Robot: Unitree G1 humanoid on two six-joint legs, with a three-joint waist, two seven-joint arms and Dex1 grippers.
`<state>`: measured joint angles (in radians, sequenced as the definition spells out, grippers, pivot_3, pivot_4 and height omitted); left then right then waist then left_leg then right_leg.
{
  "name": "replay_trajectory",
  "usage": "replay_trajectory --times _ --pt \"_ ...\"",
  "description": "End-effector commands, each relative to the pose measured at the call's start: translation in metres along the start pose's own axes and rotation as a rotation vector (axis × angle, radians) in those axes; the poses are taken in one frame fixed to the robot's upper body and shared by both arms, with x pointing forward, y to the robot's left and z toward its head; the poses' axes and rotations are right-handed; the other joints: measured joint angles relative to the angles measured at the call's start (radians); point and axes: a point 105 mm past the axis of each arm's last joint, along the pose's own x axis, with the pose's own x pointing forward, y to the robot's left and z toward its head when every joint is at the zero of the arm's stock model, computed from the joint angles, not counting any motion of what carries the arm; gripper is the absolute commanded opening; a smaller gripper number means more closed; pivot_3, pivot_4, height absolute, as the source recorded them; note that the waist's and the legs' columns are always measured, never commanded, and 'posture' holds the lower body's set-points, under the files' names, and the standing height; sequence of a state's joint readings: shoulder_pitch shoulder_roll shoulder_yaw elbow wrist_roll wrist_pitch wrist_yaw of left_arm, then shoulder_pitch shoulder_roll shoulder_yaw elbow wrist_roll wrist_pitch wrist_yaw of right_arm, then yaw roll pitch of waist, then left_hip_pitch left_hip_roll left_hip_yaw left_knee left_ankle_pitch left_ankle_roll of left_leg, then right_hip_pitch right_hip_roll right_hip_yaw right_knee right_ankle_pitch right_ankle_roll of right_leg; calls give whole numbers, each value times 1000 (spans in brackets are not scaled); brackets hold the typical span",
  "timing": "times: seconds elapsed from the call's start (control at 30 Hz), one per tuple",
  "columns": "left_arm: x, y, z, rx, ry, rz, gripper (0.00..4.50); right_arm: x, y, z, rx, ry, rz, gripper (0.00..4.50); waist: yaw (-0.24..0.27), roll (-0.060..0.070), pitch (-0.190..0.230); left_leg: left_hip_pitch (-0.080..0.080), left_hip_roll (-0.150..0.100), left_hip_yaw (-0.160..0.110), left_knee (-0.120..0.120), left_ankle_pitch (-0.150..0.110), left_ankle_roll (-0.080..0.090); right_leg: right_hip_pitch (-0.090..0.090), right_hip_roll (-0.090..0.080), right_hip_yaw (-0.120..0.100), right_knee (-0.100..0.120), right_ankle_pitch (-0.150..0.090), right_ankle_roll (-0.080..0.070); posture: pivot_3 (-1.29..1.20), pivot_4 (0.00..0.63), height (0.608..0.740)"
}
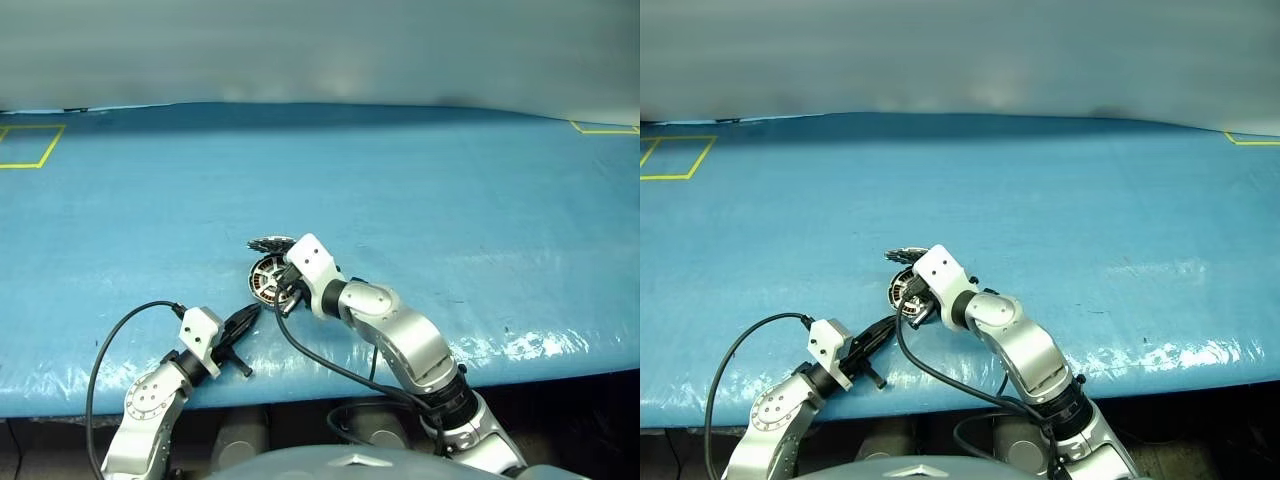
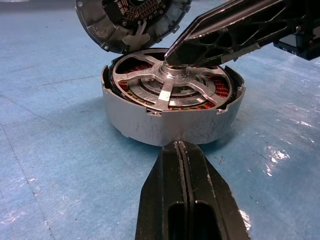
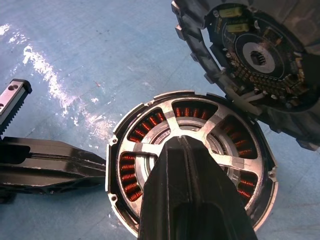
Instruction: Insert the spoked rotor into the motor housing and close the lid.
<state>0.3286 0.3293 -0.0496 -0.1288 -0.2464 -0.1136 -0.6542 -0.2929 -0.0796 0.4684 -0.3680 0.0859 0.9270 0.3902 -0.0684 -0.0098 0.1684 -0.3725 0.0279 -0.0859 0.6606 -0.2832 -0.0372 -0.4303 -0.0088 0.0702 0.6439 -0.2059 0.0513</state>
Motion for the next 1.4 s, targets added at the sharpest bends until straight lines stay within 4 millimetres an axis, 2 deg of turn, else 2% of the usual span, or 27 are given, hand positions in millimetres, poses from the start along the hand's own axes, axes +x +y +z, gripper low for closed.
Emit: replay_trajectory --times 0.03,0.33,0.83,1.4 --pt "-1 -1 7 19 -17 -4 0 -1 4 6 3 -31 3 14 0 0 0 0 0 0 0 0 0 0 0 0 0 0 0 0 150 740" --pt "2 1 13 29 -40 3 0 2 -6 17 48 -97 -44 14 0 0 0 0 0 0 0 0 0 0 0 0 0 0 0 0 150 740" --pt "2 5 16 50 -61 39 0 7 0 -23 87 59 -24 14 1 0 -1 2 0 0 0 0 0 2 0 0 0 0 -1 0 150 740" --pt "3 6 13 46 -54 34 0 14 -3 -26 68 112 -32 14 -1 0 -2 6 0 1 0 0 0 4 0 1 1 -1 -1 0 150 740"
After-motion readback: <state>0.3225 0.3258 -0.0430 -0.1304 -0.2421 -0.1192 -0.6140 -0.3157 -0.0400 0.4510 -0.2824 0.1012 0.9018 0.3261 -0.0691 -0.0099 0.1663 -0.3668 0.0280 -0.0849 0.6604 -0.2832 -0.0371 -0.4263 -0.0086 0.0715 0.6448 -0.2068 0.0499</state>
